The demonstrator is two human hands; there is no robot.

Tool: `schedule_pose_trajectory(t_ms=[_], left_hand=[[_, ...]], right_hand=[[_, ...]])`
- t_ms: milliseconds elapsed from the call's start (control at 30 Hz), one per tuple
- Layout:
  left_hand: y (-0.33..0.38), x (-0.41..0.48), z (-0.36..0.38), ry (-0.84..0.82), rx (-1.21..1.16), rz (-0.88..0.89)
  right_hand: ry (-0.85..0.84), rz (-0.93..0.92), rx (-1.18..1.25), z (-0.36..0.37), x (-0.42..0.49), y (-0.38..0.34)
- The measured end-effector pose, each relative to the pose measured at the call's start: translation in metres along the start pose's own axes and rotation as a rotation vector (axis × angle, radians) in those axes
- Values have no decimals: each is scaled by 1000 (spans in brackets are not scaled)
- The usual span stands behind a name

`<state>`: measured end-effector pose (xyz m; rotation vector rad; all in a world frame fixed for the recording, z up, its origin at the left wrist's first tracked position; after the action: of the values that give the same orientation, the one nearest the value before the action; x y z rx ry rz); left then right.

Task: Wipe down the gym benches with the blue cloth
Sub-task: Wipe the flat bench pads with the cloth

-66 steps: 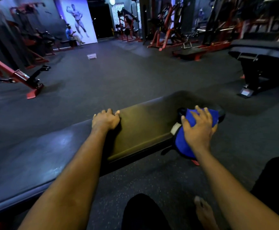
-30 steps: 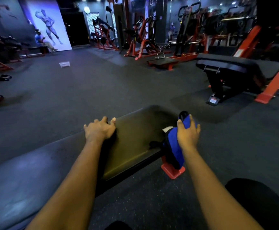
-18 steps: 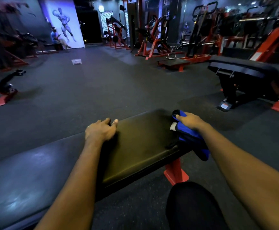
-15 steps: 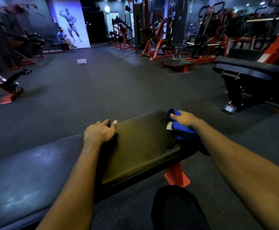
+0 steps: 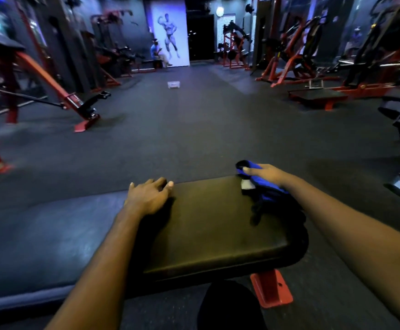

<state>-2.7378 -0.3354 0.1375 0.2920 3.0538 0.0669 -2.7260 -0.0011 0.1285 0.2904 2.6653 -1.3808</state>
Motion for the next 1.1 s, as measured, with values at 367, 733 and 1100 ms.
schedule_pose_trajectory(t_ms=[367,733,1100], left_hand=[[-65,-73,-15,325,-108,-200],[-140,-132,-22,463,-172,-443],[-213,-191,-10,620,-276,-614]], right_hand=[[-243,-203,-712,129,31,-126],[-310,-84,-680,120,55,-106],[-384,-512,-659,292,19,-239]])
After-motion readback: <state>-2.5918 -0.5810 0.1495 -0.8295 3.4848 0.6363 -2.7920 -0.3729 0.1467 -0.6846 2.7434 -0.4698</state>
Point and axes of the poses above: each hand's wrist, its own x-axis towards the middle knuckle, its own z-axis out of the palm, y = z × x, the point moved 7 cm from there along x, towards the middle knuckle, and after that the axes turned 6 degrees about x, right-handed, at the moved point
